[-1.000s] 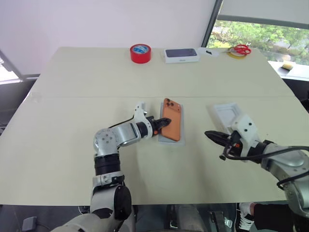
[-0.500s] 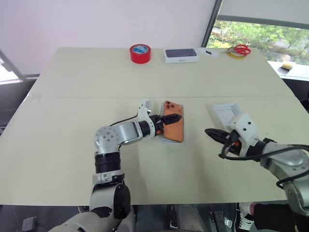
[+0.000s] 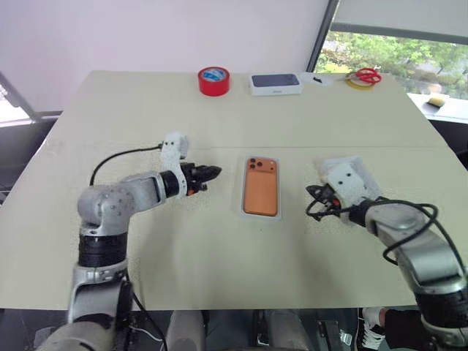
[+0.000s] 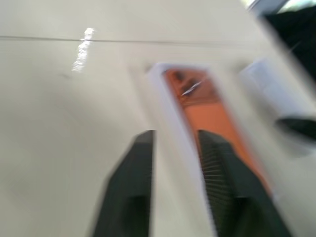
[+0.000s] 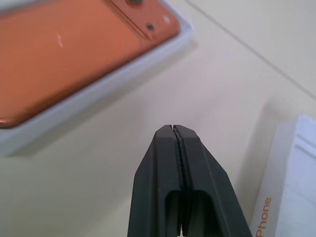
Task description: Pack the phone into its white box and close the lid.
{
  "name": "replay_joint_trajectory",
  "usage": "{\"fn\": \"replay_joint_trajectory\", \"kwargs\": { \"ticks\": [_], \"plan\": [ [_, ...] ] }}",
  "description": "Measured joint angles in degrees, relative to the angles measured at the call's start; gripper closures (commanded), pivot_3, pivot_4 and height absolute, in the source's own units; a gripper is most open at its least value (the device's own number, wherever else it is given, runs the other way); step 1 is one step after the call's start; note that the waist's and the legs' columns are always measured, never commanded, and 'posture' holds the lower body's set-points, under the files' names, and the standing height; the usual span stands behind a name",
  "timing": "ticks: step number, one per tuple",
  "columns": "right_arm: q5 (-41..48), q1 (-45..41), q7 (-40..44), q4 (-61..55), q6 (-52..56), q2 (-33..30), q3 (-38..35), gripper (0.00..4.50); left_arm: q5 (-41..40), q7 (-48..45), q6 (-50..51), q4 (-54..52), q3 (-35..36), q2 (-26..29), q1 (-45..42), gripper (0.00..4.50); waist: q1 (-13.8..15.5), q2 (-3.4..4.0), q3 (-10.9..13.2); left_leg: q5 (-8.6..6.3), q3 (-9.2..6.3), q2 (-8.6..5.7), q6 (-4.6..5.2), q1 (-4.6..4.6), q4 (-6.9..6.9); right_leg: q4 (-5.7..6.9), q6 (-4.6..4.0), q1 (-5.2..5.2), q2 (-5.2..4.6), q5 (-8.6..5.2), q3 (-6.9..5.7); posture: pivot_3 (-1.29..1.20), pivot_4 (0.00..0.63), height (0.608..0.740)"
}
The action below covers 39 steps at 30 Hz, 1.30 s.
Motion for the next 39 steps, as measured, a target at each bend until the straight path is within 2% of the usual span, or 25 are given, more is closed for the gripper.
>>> {"fn": "replay_joint_trajectory", "kwargs": {
  "ticks": [6, 12, 18, 27, 31, 39],
  "plan": [
    [-4.7, -6.2, -4.2, 4.0, 0.7, 5.1, 6.3, 4.5, 10.1, -0.1, -7.9, 5.5, -9.6, -7.0, -1.9, 4.48, -0.1, 0.0, 0.0, 0.0, -0.01, 0.01, 0.01, -0.05, 0.03, 0.02, 0.0, -0.06, 0.02, 0.0, 0.0, 0.0, 0.15, 0.73],
    [-7.4, -8.3, -5.1, 7.2, 2.1, 7.1, 10.1, 4.5, 15.6, -1.7, -9.2, 6.6, -13.4, -8.3, -2.7, 4.48, -0.1, 0.0, 0.0, 0.03, 0.03, 0.02, -0.03, -0.04, 0.04, 0.06, 0.0, -0.07, 0.02, 0.0, 0.02, 0.0, 0.15, 0.73],
    [-8.3, -8.9, -4.1, 7.1, 2.8, 7.7, 10.9, 4.5, 16.9, -4.6, -7.4, 7.4, -14.8, -9.8, -3.8, 4.48, 0.1, 0.0, 0.0, 0.01, 0.01, 0.01, 0.0, -0.08, 0.07, 0.05, 0.01, -0.06, 0.01, 0.0, 0.01, 0.0, 0.15, 0.73],
    [-7.4, 0.7, 2.9, -1.8, 5.0, -2.6, 4.6, 4.5, 17.0, -10.0, -3.4, 10.4, -16.7, -16.3, -6.6, 4.48, 0.5, 0.02, 0.0, -0.01, 0.01, 0.0, 0.03, -0.08, 0.09, 0.05, 0.01, -0.07, 0.0, 0.0, 0.01, 0.0, 0.15, 0.73],
    [-6.8, 8.0, 5.0, -6.2, 5.4, -6.9, -0.3, 4.5, 17.0, -11.2, -1.8, 12.3, -18.3, -20.3, -8.2, 4.48, 1.2, 0.03, 0.0, -0.02, 0.01, 0.0, 0.05, -0.08, 0.1, 0.03, 0.02, -0.04, 0.0, -0.01, 0.01, 0.0, 0.15, 0.73],
    [-6.7, 12.9, 5.1, -8.3, 6.1, -7.4, -4.9, 4.5, 17.0, -14.8, 0.6, 13.2, -21.8, -22.2, -8.4, 4.48, 1.3, 0.04, 0.0, -0.02, -0.02, 0.0, 0.05, -0.06, 0.12, 0.02, 0.01, -0.02, 0.0, -0.01, 0.01, 0.0, 0.15, 0.73]
  ]
}}
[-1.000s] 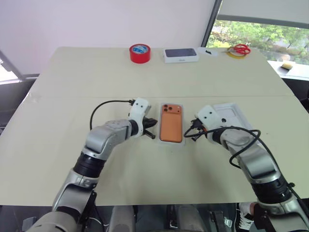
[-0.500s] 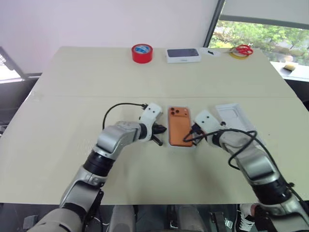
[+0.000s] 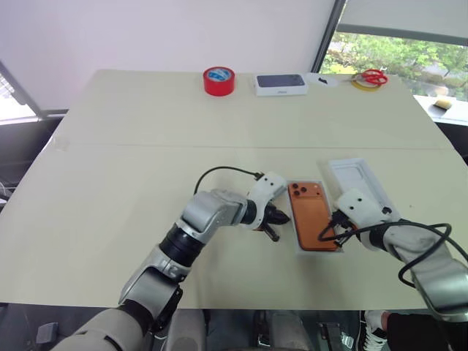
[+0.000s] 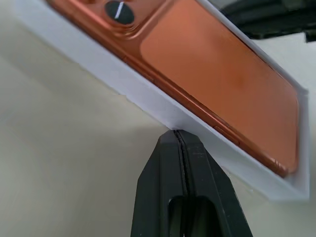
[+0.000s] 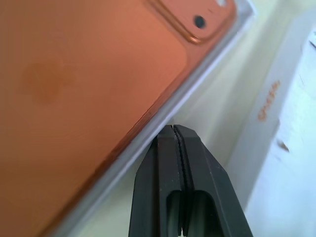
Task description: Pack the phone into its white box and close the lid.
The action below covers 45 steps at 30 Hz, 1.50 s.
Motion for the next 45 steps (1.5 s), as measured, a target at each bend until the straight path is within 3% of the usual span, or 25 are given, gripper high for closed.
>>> {"fn": "replay_joint_trajectory", "kwargs": {
  "ticks": [9, 12, 17, 21, 29, 36, 39, 44, 45],
  "plan": [
    [1.6, 5.5, 3.3, -1.4, -4.5, -2.1, -4.6, 4.5, 0.2, -1.9, 0.4, -0.3, 0.4, 0.8, -0.9, 4.48, 0.0, 0.0, 0.0, 0.0, -0.01, 0.0, 0.01, -0.01, 0.01, 0.0, 0.0, 0.0, 0.0, 0.0, 0.0, 0.0, 0.15, 0.73],
    [5.9, 6.4, 7.3, -1.5, -5.0, -2.4, -10.6, 3.64, -0.7, -2.8, 0.9, -2.6, 2.4, 3.0, -1.3, 4.5, -0.2, 0.02, 0.0, 0.0, -0.02, 0.01, 0.01, 0.05, -0.01, 0.01, 0.0, 0.03, 0.03, 0.0, 0.01, 0.0, 0.15, 0.73],
    [9.7, 5.2, 10.7, -1.2, -5.0, -5.0, -17.2, 1.18, -2.6, -4.6, 1.8, -7.4, 5.3, 9.1, -0.2, 4.5, -0.3, 0.05, 0.0, 0.0, -0.03, 0.02, 0.01, 0.07, 0.0, 0.01, -0.01, 0.07, 0.03, 0.0, 0.01, 0.0, 0.15, 0.73],
    [11.2, -3.6, 8.7, 4.6, -0.2, -5.2, -16.9, 1.18, -2.8, -7.2, -3.2, -8.9, 6.7, 12.3, 2.3, 4.5, -0.2, 0.05, 0.0, 0.0, -0.01, 0.02, 0.0, 0.06, 0.02, 0.02, -0.01, 0.05, 0.02, 0.0, 0.01, 0.0, 0.15, 0.73],
    [13.6, -23.4, 3.6, 17.9, 20.4, -3.9, -5.4, 1.18, 0.7, -18.8, -30.4, -14.4, 6.8, 20.6, 10.7, 4.5, -0.4, 0.14, 0.0, 0.02, 0.05, 0.04, -0.02, 0.05, 0.0, 0.03, -0.03, 0.01, 0.01, 0.01, 0.03, 0.0, 0.15, 0.73],
    [13.7, -32.3, 1.5, 26.3, 26.9, -2.8, 1.1, 1.18, 2.0, -22.5, -36.0, -15.3, 6.7, 22.9, 12.4, 4.5, -0.1, 0.17, 0.0, -0.02, 0.09, 0.03, 0.04, 0.02, 0.01, 0.02, -0.02, -0.02, 0.0, 0.01, 0.04, 0.0, 0.15, 0.73],
    [13.7, -35.0, 0.7, 28.5, 28.9, -1.6, 4.0, 2.06, 2.8, -22.4, -36.9, -15.3, 6.0, 22.7, 12.7, 4.5, -0.2, 0.18, 0.0, -0.02, 0.08, 0.05, 0.04, 0.02, 0.0, 0.05, -0.03, -0.05, 0.03, 0.01, 0.04, 0.0, 0.15, 0.73],
    [13.6, -37.9, -0.9, 31.1, 31.9, -0.3, 6.2, 4.47, 3.5, -22.1, -37.2, -15.3, 5.1, 22.1, 13.6, 4.5, -0.2, 0.18, 0.0, -0.02, 0.11, 0.05, 0.04, 0.01, 0.0, 0.05, -0.02, -0.06, 0.02, 0.01, 0.05, 0.0, 0.15, 0.73],
    [13.6, -38.2, -1.0, 31.2, 32.2, -0.3, 6.3, 4.47, 3.5, -22.1, -37.2, -15.3, 5.1, 21.9, 13.6, 4.5, -0.2, 0.18, 0.0, -0.02, 0.11, 0.05, 0.04, 0.02, 0.0, 0.05, -0.02, -0.06, 0.02, 0.01, 0.05, 0.0, 0.15, 0.73]
  ]
}}
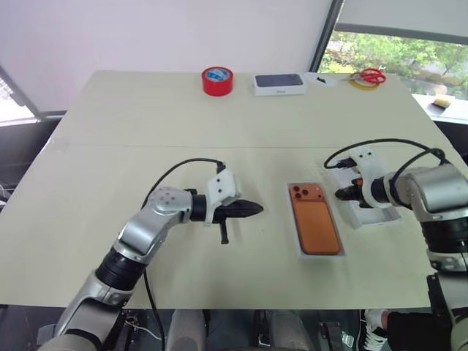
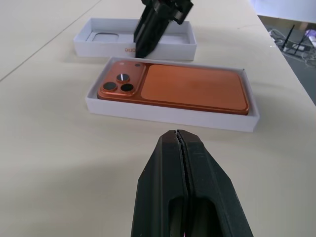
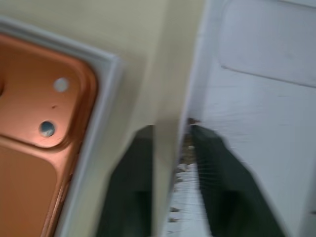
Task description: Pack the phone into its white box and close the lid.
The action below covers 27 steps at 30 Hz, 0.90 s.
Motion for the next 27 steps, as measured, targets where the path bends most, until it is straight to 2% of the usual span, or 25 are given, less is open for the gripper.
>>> {"fn": "replay_joint_trajectory", "kwargs": {
  "ticks": [7, 11, 13, 14, 17, 20, 22, 24, 27],
  "plan": [
    [0.6, -1.0, -1.2, 0.6, 2.4, 0.9, -1.5, 4.47, 0.4, 1.1, 0.0, 0.0, 0.1, -0.2, 0.4, 4.5, 0.0, 0.0, 0.0, 0.0, 0.01, 0.0, 0.0, 0.0, 0.0, 0.0, 0.0, 0.0, 0.0, 0.0, 0.0, 0.0, 0.15, 0.73],
    [3.0, -5.4, -1.9, 0.8, 7.9, 3.2, -11.8, 4.47, 0.2, 3.0, 0.0, 0.1, 1.9, -1.3, 1.3, 4.5, -0.1, 0.08, 0.0, 0.0, 0.03, 0.01, 0.0, -0.01, 0.0, 0.05, 0.0, -0.06, 0.0, 0.0, 0.04, 0.0, 0.15, 0.73],
    [7.9, -8.6, -3.7, 2.1, 9.0, 5.3, -20.3, 4.47, -1.5, 5.5, 0.4, 1.2, 5.4, -3.3, 1.2, 4.5, -0.1, 0.08, 0.0, 0.0, 0.04, 0.03, 0.0, 0.0, -0.01, 0.05, 0.0, -0.04, 0.01, 0.0, 0.04, 0.0, 0.15, 0.73],
    [12.7, -9.9, -5.3, 2.3, 9.0, 6.5, -24.6, 4.47, -2.5, 6.9, 0.7, 2.4, 7.6, -4.4, 0.8, 4.5, -0.1, 0.08, 0.0, 0.0, 0.03, 0.03, 0.0, 0.0, -0.01, 0.05, 0.0, -0.03, 0.01, 0.0, 0.04, 0.0, 0.15, 0.73],
    [24.5, -10.4, -11.4, 3.4, 9.0, 8.1, -29.2, 4.47, -2.9, 8.1, 0.9, 3.3, 10.0, -4.3, 0.5, 4.5, 0.0, 0.08, 0.0, 0.0, 0.06, 0.02, 0.01, 0.0, -0.01, 0.04, 0.0, -0.03, 0.0, 0.01, 0.04, 0.0, 0.15, 0.73],
    [48.2, -8.9, -25.5, 4.7, 9.0, 14.0, -31.2, 4.47, -2.6, 7.2, -1.1, 5.8, 10.7, -3.5, 0.3, 4.5, -0.5, 0.07, 0.0, 0.0, 0.07, 0.06, 0.01, 0.02, -0.02, 0.09, 0.0, -0.03, 0.03, 0.01, 0.04, 0.0, 0.15, 0.73],
    [70.0, -3.6, -41.0, 3.3, 4.1, 14.8, -26.3, 4.47, -2.1, 5.6, -3.2, 7.3, 10.5, -3.2, -0.2, 4.5, -0.4, 0.07, 0.0, 0.01, 0.03, 0.07, 0.01, -0.01, -0.02, 0.08, 0.0, -0.01, 0.04, 0.01, 0.01, 0.0, 0.15, 0.73],
    [85.3, 1.9, -53.4, 0.5, -2.9, 15.0, -21.2, 4.47, -1.4, 4.6, -4.7, 8.3, 10.6, -2.0, -0.3, 4.5, 0.1, 0.06, 0.0, -0.02, 0.07, 0.05, 0.06, -0.1, 0.04, 0.04, 0.02, -0.06, 0.01, 0.02, 0.01, 0.0, 0.15, 0.73],
    [93.1, 8.8, -65.6, -8.9, -12.8, 20.4, -16.8, 4.47, 0.0, 3.5, -6.7, 10.5, 10.4, -1.2, -0.4, 4.5, 0.1, 0.06, 0.0, -0.03, 0.04, 0.06, 0.07, -0.08, 0.03, 0.04, 0.08, -0.05, 0.03, 0.05, 0.02, 0.0, 0.15, 0.73]
  ]
}}
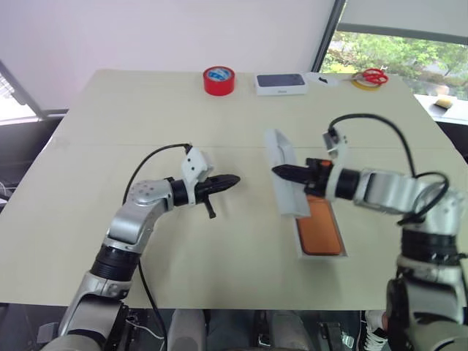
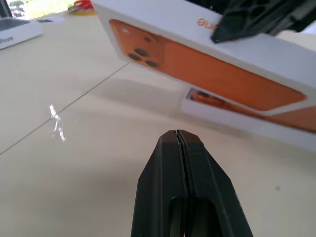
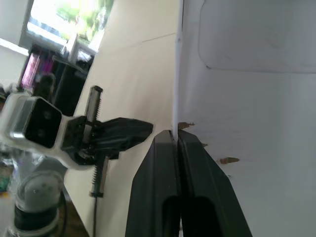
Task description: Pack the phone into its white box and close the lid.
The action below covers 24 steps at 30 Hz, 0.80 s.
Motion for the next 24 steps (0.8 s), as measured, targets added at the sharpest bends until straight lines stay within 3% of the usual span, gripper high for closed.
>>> {"fn": "replay_joint_trajectory", "kwargs": {
  "ticks": [4, 11, 15, 19, 21, 24],
  "plan": [
    [1.8, 5.9, -8.2, -10.1, -8.4, 6.5, 5.7, 4.47, 0.7, -0.6, -1.0, 1.1, -0.6, -0.5, -0.3, 4.5, -0.2, 0.0, 0.0, 0.0, -0.03, 0.01, 0.0, -0.03, -0.01, 0.0, 0.0, -0.02, 0.01, 0.0, 0.01, 0.0, 0.15, 0.73],
    [2.0, 9.6, -13.3, -16.7, -16.0, 7.2, 8.1, 4.47, 1.1, -1.2, -1.6, 0.8, -2.0, -1.3, 0.8, 4.5, -0.6, 0.01, 0.0, 0.0, -0.07, 0.01, 0.0, -0.01, -0.02, -0.01, -0.01, 0.0, 0.02, 0.0, 0.02, 0.0, 0.15, 0.73],
    [2.0, 12.2, -12.1, -16.6, -16.0, 3.3, 7.9, 3.2, 1.2, -1.4, -1.6, 0.8, -2.7, -2.3, 0.7, 4.5, -1.1, 0.01, 0.0, 0.0, -0.08, 0.0, 0.0, -0.01, -0.03, -0.02, -0.01, 0.02, 0.02, 0.0, 0.02, 0.0, 0.15, 0.73],
    [2.0, 13.5, -9.2, -16.4, -15.1, -1.5, 7.6, 1.13, 1.9, -1.5, -2.0, 0.8, -5.5, -5.2, 0.6, 4.5, -1.4, 0.01, 0.0, 0.0, -0.09, 0.01, 0.0, 0.0, -0.03, -0.02, -0.01, 0.02, 0.03, 0.0, 0.02, 0.0, 0.15, 0.73],
    [2.1, 12.5, -6.0, -15.0, -12.8, -8.2, 7.6, 0.02, 2.6, -1.2, -2.2, 1.0, -6.8, -7.4, 0.1, 4.5, -1.4, 0.02, 0.0, 0.0, -0.08, 0.0, 0.0, 0.0, -0.02, -0.02, -0.01, 0.02, 0.03, 0.0, 0.03, 0.0, 0.15, 0.73],
    [2.1, 9.1, -1.4, -12.1, -9.5, -19.0, 6.5, 0.02, 3.4, -0.8, -2.4, 1.9, -8.5, -9.9, -1.2, 4.5, -1.4, 0.03, 0.0, -0.01, -0.07, 0.0, 0.01, 0.01, -0.02, -0.04, -0.02, 0.01, 0.03, -0.01, 0.04, 0.0, 0.15, 0.73]
  ]
}}
